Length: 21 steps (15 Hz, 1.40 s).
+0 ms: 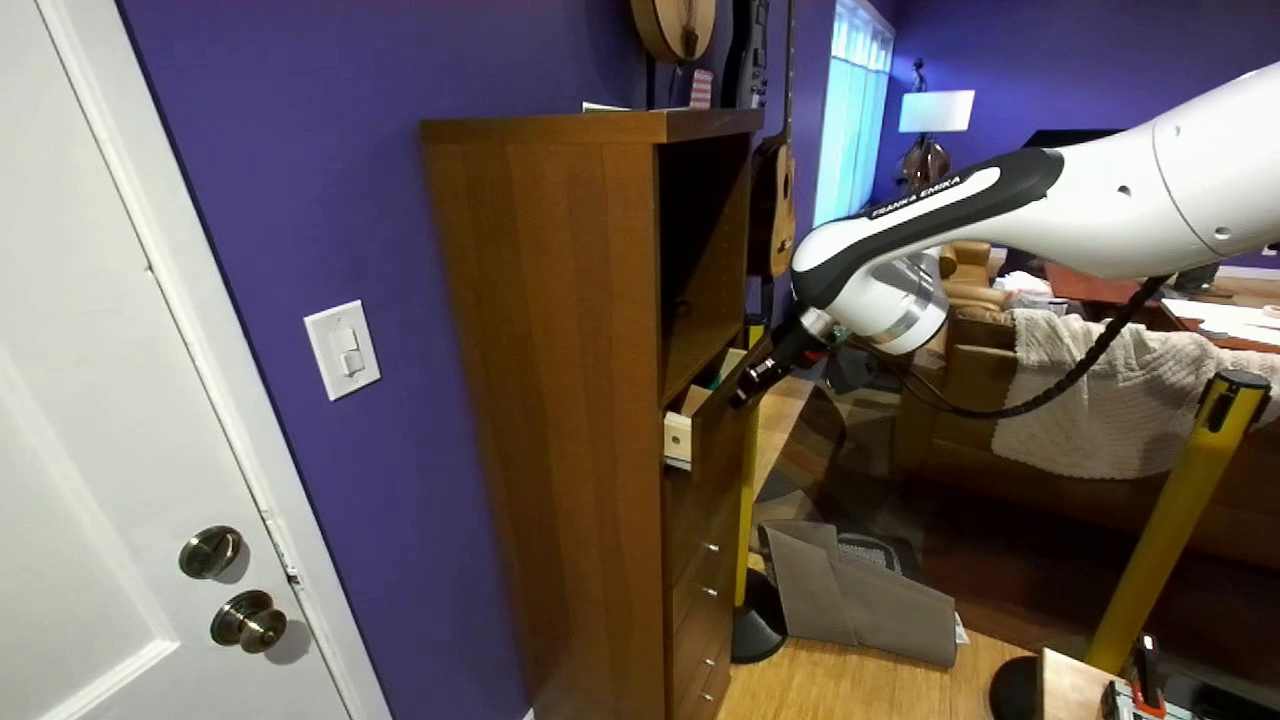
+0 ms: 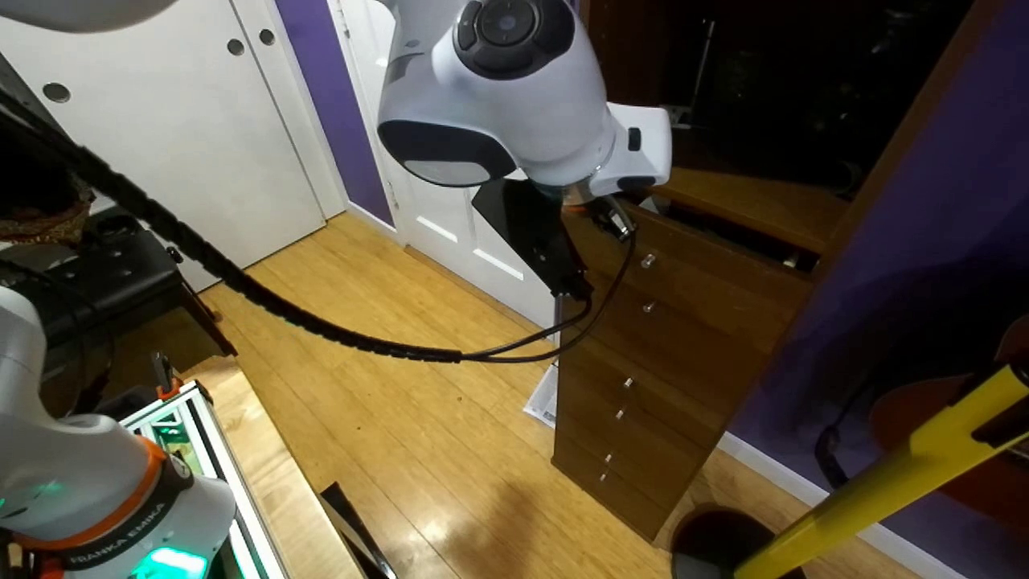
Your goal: Put the small white drawer in the top drawer and then close the drawer
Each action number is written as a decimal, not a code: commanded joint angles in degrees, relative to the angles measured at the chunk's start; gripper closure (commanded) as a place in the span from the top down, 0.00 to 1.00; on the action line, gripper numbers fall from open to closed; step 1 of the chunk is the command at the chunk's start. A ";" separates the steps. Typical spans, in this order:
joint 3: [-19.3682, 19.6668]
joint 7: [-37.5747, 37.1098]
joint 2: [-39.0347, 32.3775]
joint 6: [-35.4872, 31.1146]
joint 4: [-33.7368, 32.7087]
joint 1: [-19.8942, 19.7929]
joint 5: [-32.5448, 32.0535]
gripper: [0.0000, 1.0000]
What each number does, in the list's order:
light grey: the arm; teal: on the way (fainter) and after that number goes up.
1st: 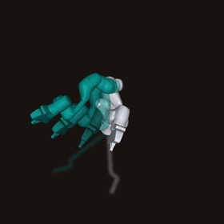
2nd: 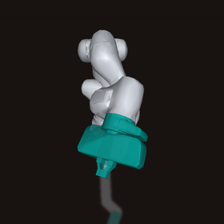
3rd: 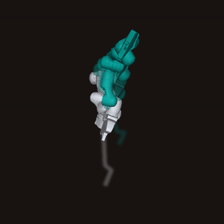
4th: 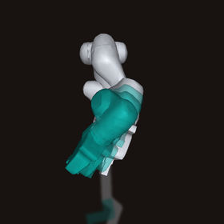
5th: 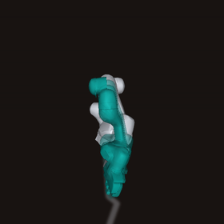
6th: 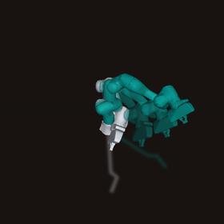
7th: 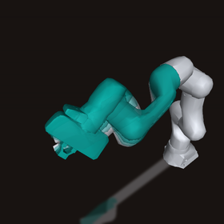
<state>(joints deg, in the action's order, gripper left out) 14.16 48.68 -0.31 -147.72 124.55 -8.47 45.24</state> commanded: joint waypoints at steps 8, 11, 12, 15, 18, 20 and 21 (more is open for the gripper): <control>-0.25 2.62 -7.43 -1.54 -5.75 0.08 5.57 0.00; -1.10 -8.17 -4.48 3.31 -3.66 -1.35 -5.92 0.00; -1.03 -11.71 -3.44 6.08 -3.53 -1.57 -10.07 0.00; -1.13 -21.04 0.68 14.19 -3.74 -2.20 -20.27 0.26; -1.00 -28.20 5.75 25.83 -4.86 -2.51 -26.88 0.40; -1.21 -31.40 9.31 31.60 -5.10 -2.24 -29.76 0.56; -1.62 -34.27 11.24 33.75 -4.82 -2.07 -31.96 0.62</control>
<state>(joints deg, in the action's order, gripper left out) 13.49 20.81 5.51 -120.28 118.58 -10.33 18.60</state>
